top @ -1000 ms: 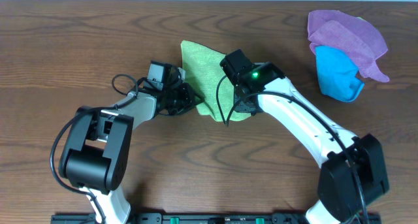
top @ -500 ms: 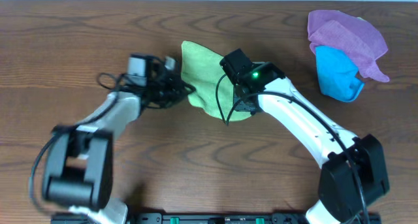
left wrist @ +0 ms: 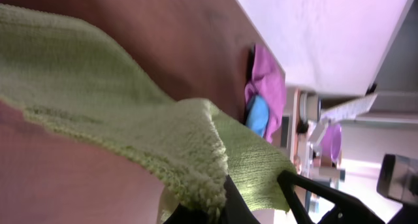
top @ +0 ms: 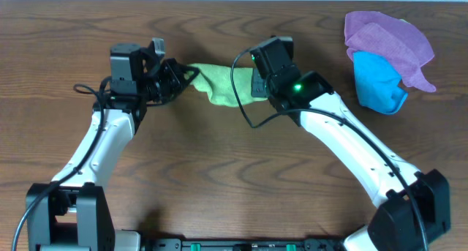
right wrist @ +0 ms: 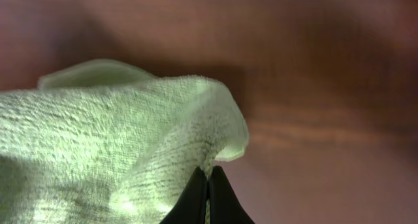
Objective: Fold the cloth
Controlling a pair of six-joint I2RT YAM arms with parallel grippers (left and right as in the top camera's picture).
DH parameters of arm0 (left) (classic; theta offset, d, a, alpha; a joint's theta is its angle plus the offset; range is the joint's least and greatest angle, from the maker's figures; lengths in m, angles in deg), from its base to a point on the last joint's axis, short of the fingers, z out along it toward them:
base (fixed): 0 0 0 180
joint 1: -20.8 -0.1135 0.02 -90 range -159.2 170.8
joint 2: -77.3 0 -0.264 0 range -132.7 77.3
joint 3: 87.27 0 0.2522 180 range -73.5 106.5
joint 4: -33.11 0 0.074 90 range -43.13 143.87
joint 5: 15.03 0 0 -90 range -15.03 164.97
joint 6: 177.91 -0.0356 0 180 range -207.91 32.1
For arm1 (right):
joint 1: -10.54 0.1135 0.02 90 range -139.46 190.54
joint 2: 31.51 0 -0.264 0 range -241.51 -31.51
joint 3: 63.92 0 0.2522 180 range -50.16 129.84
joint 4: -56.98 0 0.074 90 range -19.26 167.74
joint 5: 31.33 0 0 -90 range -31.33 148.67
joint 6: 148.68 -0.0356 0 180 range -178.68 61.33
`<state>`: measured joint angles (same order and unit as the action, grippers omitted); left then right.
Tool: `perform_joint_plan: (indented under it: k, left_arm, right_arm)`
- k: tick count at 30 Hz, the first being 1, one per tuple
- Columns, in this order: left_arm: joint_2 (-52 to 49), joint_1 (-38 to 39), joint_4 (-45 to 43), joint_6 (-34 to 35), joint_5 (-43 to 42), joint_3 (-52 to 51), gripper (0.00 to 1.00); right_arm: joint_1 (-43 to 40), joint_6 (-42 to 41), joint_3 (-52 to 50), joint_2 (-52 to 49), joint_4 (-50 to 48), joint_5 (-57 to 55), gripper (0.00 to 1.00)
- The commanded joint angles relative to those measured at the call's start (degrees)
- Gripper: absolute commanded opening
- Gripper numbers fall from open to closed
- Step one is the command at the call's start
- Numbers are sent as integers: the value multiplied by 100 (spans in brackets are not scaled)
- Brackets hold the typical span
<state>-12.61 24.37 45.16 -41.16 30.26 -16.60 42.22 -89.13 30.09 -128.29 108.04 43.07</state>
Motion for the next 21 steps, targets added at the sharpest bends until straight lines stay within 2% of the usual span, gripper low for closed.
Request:
perform_joint_plan:
  k: [1,6,15,21]
  left_arm:
    - [2,-24,-68,175,544,479,6]
    - [-227,-20,-223,175,986,918,6]
    - [-1303,-15,-365,216,997,2168,6]
    - [-1917,11,-358,219,896,3053,6]
  right_arm:
    - [-190,522,31,55,-378,-94,1]
    - [-634,831,31,50,-1172,-90,1]
    - [-1102,1220,37,-90,-2293,-46,1]
    - [-1126,1475,348,-675,-2715,-52,1]
